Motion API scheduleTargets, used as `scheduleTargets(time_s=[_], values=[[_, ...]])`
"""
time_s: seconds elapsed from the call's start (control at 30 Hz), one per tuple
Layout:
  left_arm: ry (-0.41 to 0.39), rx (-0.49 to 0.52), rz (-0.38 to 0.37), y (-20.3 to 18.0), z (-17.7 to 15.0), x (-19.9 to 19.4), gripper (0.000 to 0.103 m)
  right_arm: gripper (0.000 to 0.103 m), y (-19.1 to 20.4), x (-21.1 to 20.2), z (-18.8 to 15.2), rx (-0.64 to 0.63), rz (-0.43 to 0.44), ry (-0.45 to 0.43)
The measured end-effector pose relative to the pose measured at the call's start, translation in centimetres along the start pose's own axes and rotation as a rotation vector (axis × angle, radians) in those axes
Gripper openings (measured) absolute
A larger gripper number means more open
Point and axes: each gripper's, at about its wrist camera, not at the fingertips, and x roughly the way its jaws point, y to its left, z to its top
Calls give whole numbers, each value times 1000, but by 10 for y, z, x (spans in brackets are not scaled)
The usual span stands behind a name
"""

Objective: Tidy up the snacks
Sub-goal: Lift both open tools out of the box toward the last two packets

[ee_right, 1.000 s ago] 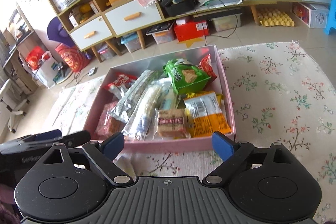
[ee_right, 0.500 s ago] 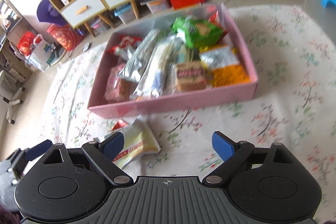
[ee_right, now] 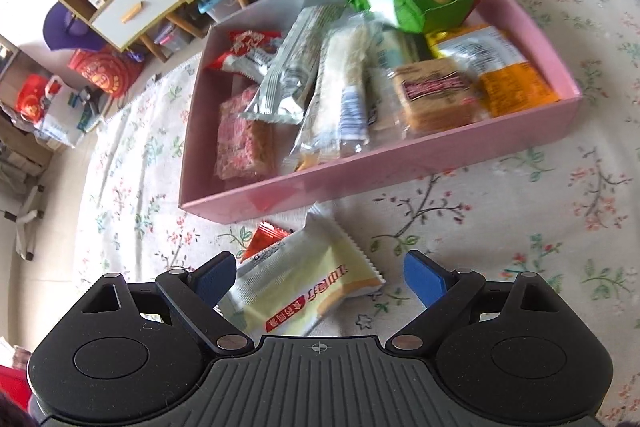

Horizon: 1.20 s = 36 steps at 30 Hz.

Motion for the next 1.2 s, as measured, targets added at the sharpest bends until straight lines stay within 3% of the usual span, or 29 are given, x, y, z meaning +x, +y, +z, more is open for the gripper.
scheduleTargets(time_s=[0.43, 0.73, 0.93, 1.2], values=[[-4, -2, 5, -1, -1, 1, 102, 93, -14, -17, -9, -221, -144, -23], [7, -16, 10, -1, 1, 5, 102, 93, -3, -13, 7, -23, -7, -14], [18, -8, 18, 1, -3, 5, 102, 93, 12, 8, 4, -36, -51, 0], [3, -16, 18, 5, -4, 3, 102, 93, 3, -2, -5, -179, -126, 23]])
